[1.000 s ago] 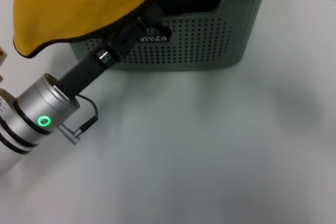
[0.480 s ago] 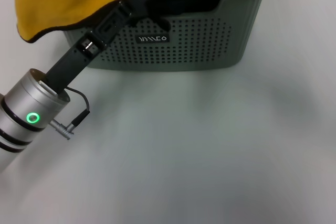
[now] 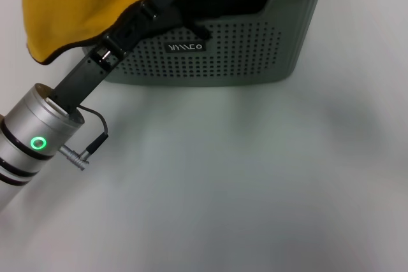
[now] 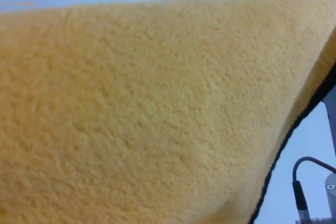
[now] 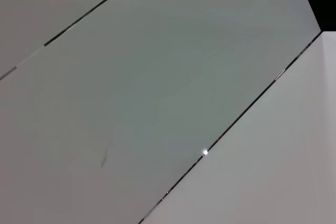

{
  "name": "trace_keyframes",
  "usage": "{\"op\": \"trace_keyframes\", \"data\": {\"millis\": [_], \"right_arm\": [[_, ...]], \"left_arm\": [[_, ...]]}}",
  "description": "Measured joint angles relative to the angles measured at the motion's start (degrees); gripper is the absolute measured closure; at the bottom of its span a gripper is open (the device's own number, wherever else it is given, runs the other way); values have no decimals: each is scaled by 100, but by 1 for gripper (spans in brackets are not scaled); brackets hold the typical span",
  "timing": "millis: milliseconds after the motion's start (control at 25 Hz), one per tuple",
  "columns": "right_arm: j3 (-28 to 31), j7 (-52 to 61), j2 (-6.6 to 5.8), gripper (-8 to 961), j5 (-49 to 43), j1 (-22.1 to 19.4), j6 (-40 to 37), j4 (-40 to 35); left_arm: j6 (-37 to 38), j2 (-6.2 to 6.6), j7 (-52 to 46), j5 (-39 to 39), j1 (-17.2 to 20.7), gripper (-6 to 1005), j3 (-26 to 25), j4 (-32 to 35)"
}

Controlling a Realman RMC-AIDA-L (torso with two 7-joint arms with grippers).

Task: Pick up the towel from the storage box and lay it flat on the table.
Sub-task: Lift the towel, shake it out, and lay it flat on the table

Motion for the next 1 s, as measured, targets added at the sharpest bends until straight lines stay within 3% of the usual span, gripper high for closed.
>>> {"op": "trace_keyframes", "data": {"millis": [80, 160, 400, 640, 760, 1000], "right_arm": [[-2, -4, 0, 950, 0, 0, 0, 0], [-10, -5, 0, 950, 0, 0, 1, 0], [-20, -19, 0, 950, 0, -48, 39, 0], [-71, -21, -2, 950, -1, -332, 164, 69], [-100, -29, -1, 950, -12, -798, 597, 154], [-202, -31, -1, 951, -17, -1302, 1093, 337]], "left_arm": [[0, 0, -34, 0, 13, 508, -11, 0], [0, 0, -53, -1, 26, 745, -20, 0], [43, 1, -124, 75, 38, 935, 20, 42], [697, 49, -177, -18, 283, 967, -33, 78], [1277, 78, -242, -351, 592, 983, -50, 133], [1459, 100, -916, -874, 1163, 993, -52, 1021]]}}
